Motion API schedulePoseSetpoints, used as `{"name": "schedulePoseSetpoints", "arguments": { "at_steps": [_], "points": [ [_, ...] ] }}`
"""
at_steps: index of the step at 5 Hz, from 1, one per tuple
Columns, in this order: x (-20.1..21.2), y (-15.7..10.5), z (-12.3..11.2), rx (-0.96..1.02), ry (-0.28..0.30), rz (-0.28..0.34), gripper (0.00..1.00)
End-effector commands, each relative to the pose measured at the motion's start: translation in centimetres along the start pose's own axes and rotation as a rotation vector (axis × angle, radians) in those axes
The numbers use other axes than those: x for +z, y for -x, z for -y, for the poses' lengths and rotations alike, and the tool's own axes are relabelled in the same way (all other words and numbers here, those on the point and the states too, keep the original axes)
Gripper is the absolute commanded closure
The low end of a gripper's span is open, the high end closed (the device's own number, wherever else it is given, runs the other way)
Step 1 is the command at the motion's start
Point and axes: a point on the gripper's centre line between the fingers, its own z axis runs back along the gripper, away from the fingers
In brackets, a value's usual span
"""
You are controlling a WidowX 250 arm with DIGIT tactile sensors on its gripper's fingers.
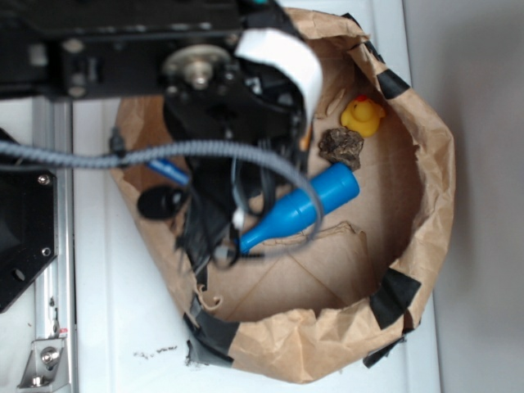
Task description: Grab the silver keys.
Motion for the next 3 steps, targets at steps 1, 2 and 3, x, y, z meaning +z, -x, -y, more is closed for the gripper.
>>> {"name": "schedulePoseSetpoints", "arguments": {
  "at_steps": [1, 2, 3],
  "points": [
    [-0.92, -2.3, -2.87, 0.119, -0.15, -0.022, 1.0],
    [-0.97, -2.57, -3.21, 0.147, -0.135, -0.011, 1.0],
    [-0.7, -2.44, -2.89, 0.127, -0.115, 0.017, 1.0]
  ]
}}
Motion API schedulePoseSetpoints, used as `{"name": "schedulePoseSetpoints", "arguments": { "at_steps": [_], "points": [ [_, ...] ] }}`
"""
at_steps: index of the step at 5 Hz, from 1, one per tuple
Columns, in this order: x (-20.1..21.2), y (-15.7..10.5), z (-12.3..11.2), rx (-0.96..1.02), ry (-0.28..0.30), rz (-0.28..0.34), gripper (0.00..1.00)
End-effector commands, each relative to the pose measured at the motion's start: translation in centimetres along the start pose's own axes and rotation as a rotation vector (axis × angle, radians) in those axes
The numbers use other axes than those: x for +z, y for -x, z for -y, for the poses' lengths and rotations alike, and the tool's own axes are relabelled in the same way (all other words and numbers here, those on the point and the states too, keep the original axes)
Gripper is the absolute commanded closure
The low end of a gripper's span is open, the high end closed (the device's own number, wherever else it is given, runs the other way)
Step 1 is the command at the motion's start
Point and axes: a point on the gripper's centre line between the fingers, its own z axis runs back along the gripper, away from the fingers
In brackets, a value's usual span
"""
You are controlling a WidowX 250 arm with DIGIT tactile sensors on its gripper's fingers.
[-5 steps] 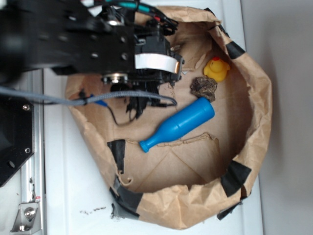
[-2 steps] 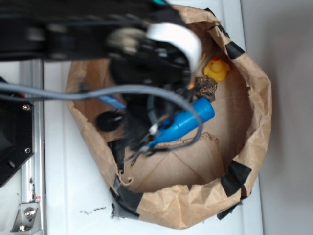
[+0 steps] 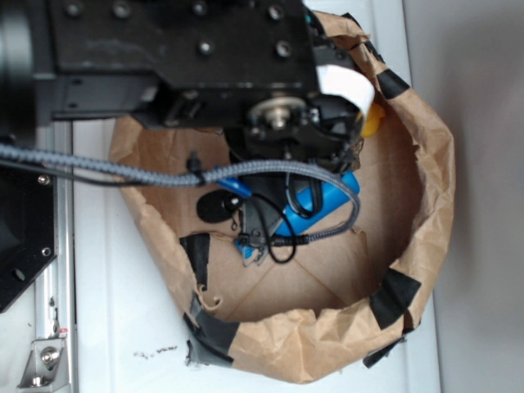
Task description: Grab the silver keys.
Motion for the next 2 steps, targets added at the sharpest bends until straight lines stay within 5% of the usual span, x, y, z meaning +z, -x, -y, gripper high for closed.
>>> {"name": "schedulePoseSetpoints", "arguments": {
  "at_steps": [1, 2],
  "points": [
    [2.0, -1.2, -0.63, -0.021, 0.008, 0.11, 1.0],
    [1.73, -1.28, -0.7, -0.019, -0.002, 0.103, 1.0]
  ]
}}
